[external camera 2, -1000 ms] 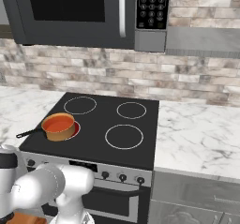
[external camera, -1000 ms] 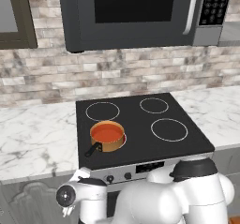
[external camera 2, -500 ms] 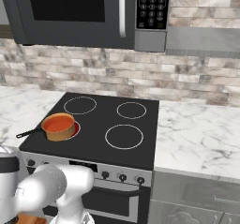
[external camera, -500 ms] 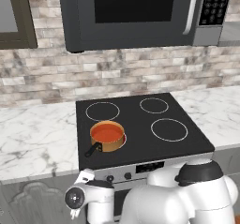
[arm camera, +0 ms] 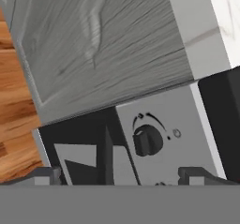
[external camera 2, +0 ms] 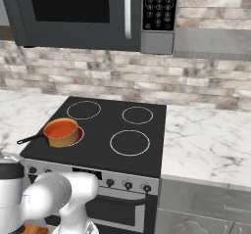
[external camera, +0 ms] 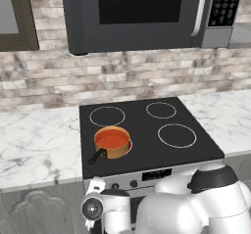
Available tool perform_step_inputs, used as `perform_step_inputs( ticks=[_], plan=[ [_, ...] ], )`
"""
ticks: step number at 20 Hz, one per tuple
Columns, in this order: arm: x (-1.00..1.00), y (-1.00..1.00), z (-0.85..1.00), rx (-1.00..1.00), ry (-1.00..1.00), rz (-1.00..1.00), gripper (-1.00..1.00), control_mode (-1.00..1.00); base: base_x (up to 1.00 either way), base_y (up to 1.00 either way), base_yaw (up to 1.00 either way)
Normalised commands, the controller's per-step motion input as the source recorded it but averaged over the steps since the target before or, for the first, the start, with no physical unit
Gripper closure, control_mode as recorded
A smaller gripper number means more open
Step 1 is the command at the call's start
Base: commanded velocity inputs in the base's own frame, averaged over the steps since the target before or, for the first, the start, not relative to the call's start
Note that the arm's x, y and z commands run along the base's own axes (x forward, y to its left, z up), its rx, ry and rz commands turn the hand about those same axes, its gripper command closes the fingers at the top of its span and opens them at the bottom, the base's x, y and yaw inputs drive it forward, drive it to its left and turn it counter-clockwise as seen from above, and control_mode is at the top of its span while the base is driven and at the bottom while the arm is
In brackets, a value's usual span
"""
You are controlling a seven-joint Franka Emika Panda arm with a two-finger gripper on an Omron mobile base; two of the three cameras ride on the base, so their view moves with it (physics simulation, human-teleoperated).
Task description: Wait until the marinara sauce is simmered to a deep red color and then turn off the stove.
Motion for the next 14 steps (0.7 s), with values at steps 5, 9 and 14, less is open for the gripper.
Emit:
perform_step_inputs(
  ticks=[5,9,14],
  plan=[
    [0.16,0.0,-0.07,-0.04,-0.04,0.02,-1.0,-1.0,0.0,0.0,0.0],
    [0.19,0.0,-0.08,-0.05,-0.02,0.0,-1.0,-1.0,0.0,0.0,0.0],
    [0.09,0.0,-0.17,-0.09,-0.03,0.0,-1.0,-1.0,0.0,0.0,0.0]
  ],
)
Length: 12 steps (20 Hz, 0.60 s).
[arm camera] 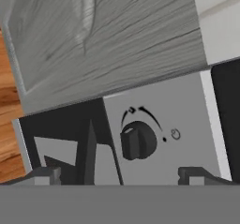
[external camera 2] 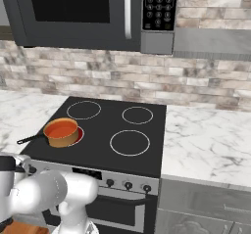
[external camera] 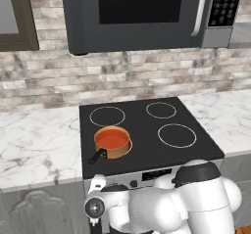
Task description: Wait until the marinara sauce is simmered to a deep red color and then turn off the stove.
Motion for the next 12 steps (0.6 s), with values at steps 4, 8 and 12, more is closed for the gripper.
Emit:
perform_step_inputs(
  ticks=[4,8,12],
  plan=[
    [0.01,0.0,-0.2,-0.1,-0.04,0.0,-1.0,-1.0,0.0,0.0,0.0],
    [0.0,0.0,-0.13,-0.06,-0.07,0.0,-1.0,-1.0,0.0,0.0,0.0],
    [0.0,0.0,0.0,0.0,-0.03,0.0,-1.0,-1.0,0.0,0.0,0.0]
  ],
)
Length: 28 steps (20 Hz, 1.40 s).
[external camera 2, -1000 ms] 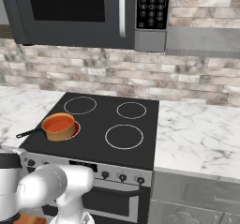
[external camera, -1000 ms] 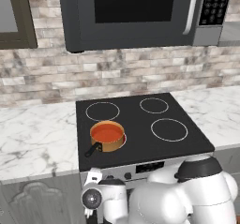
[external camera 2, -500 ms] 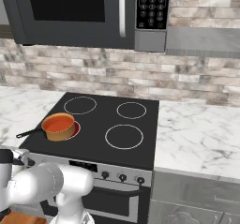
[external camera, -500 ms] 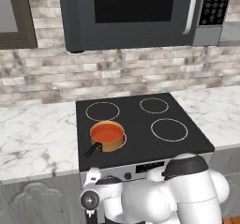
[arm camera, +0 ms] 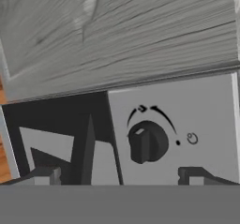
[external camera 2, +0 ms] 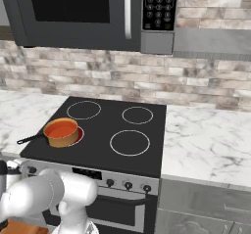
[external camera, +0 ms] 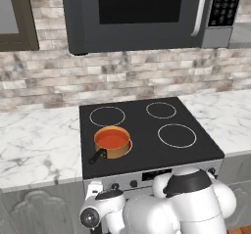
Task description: Wait until the marinara sauce is simmered to a deep red color and then turn off the stove.
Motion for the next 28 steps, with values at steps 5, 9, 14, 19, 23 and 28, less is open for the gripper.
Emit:
perform_step_inputs(
  ticks=[5,9,14,19,23,28],
  plan=[
    [0.05,0.07,0.0,-0.03,-0.05,0.0,-1.0,-1.0,0.0,0.0,0.0],
    [0.16,0.1,0.0,-0.05,-0.05,0.0,-1.0,-1.0,0.0,0.0,0.0],
    [0.13,0.0,0.0,-0.06,-0.08,0.0,-1.0,-1.0,0.0,0.0,0.0],
    [0.15,0.0,-0.07,-0.07,-0.1,0.0,-1.0,-1.0,0.0,0.0,0.0],
    [0.13,0.0,-0.1,-0.06,-0.09,0.0,-1.0,-1.0,0.0,0.0,0.0],
    [0.1,0.03,-0.13,-0.04,-0.07,0.0,-1.0,-1.0,0.0,0.0,0.0]
  ],
)
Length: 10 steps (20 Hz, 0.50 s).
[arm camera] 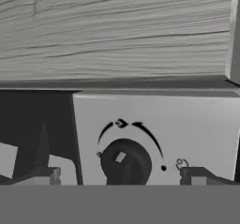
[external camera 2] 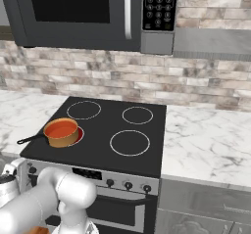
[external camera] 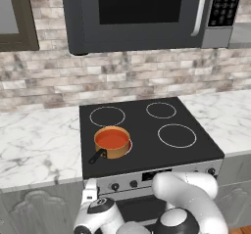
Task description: Wait until the marinara sauce is simmered to a deep red color and then turn off the stove.
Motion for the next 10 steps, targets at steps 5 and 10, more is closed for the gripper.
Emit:
perform_step_inputs(
  ticks=[5,10],
  plan=[
    [0.11,0.05,-0.09,-0.02,-0.07,0.0,-1.0,-1.0,0.0,0.0,0.0],
    [0.13,0.01,-0.06,-0.01,-0.08,0.0,-1.0,-1.0,0.0,0.0,0.0]
  ],
)
